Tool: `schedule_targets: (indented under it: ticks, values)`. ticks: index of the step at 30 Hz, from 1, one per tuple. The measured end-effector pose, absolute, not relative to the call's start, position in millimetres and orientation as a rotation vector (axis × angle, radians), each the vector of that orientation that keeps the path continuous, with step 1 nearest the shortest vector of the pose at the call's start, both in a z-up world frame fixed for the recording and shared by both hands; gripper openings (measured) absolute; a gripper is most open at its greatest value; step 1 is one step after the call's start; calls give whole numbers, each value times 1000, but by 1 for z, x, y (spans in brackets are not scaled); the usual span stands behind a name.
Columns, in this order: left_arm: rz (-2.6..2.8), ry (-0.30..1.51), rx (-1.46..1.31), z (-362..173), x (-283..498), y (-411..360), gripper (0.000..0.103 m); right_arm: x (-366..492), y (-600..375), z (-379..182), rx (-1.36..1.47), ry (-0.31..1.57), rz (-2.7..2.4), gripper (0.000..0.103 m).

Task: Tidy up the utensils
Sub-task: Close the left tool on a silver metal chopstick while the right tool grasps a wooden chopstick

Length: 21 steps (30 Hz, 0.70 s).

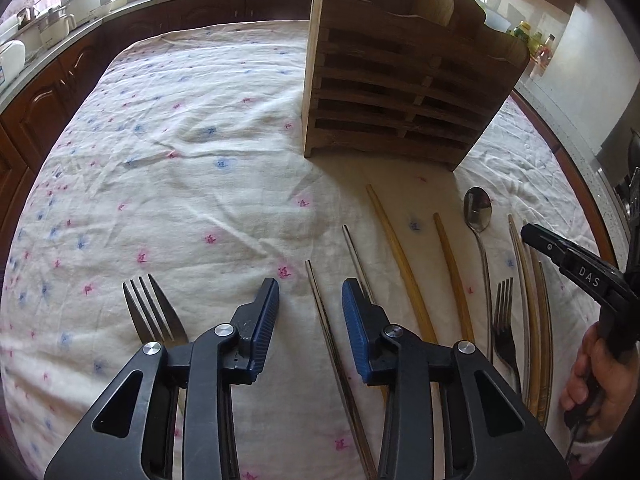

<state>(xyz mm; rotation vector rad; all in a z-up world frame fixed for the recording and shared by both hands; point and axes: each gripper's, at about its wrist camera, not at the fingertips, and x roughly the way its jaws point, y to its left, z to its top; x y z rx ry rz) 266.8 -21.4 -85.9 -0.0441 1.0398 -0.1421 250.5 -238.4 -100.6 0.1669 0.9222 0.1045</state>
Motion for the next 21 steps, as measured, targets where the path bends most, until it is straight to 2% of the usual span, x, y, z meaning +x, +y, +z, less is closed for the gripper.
schedule_targets:
  ticks: [2, 4, 6, 13, 21]
  values:
    - [-136, 1028, 11, -87, 267, -28, 24, 250, -233, -101, 127, 913, 93, 17]
    - [-136, 1013, 53, -87, 266, -35, 14, 250, -229, -102, 86, 904, 78, 9]
    - [-153, 1003, 58, -88, 266, -37, 7, 251, -229, -101, 82, 902, 83, 8]
    - [-176, 994, -17, -80, 263, -27, 3, 246, -233, -94, 181, 882, 140, 6]
    - [-233, 903, -104, -32, 234, -9, 3, 220, -225, -45, 233, 771, 226, 5]
